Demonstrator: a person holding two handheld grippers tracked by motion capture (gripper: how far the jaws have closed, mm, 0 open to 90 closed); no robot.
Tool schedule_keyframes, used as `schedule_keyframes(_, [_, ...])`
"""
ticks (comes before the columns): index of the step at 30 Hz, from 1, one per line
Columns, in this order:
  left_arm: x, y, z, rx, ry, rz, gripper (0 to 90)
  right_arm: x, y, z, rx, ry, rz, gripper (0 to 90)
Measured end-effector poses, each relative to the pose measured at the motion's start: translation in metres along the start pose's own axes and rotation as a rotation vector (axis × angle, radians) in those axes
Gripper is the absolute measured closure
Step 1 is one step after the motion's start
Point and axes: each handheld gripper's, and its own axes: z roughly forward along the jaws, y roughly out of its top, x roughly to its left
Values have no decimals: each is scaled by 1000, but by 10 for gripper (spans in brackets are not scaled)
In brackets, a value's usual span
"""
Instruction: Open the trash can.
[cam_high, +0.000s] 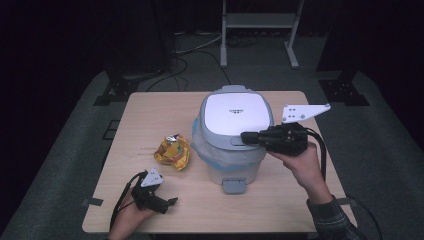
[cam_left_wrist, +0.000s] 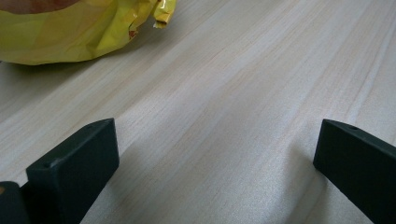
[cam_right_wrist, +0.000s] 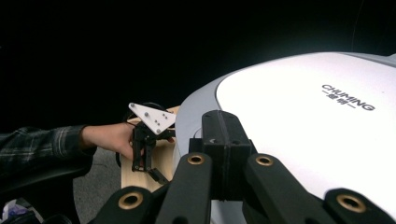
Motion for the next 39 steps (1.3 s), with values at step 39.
schedule_keyframes(39, [0,0,0,1,0,1,0,1,-2,-22,-21,-71,1,751])
